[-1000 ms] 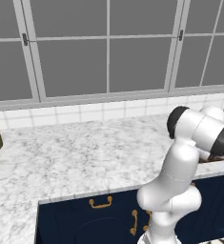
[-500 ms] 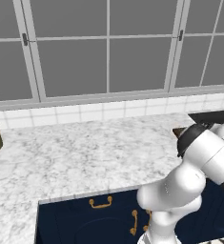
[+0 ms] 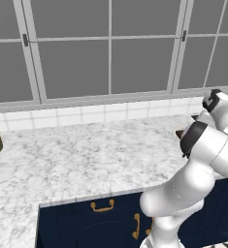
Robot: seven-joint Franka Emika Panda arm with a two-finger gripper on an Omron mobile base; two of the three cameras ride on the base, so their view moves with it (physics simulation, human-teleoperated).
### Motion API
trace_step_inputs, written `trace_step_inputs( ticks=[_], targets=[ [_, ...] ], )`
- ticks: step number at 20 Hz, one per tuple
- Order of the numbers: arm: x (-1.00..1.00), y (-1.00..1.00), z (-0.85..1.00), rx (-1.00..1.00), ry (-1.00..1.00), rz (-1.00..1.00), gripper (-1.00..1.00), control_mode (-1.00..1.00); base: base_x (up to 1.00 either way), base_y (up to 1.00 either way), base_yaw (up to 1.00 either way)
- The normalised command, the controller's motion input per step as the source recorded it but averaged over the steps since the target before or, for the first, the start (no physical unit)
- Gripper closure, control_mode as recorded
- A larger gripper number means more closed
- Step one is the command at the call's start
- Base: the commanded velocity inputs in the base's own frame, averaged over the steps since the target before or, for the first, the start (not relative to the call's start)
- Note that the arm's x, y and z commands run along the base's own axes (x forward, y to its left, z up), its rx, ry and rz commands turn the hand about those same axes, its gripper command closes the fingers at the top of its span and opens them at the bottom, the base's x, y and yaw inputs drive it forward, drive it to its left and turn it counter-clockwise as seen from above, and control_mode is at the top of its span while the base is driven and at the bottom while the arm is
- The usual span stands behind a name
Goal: Pick up the sponge from the counter and clean the cutting board by briefly scrubbing or pressing down on the cutting board. Once finished, release the sponge.
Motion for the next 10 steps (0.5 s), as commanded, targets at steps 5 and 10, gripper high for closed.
trace_step_inputs(
  ticks=[5,10],
  targets=[
    [-0.04,0.99,-0.31,-0.04,0.30,0.18,1.00,-1.00,0.00,0.00,0.00],
    [0.00,1.00,-0.71,-0.12,-0.03,0.14,1.00,-1.00,0.00,0.00,0.00]
  ],
)
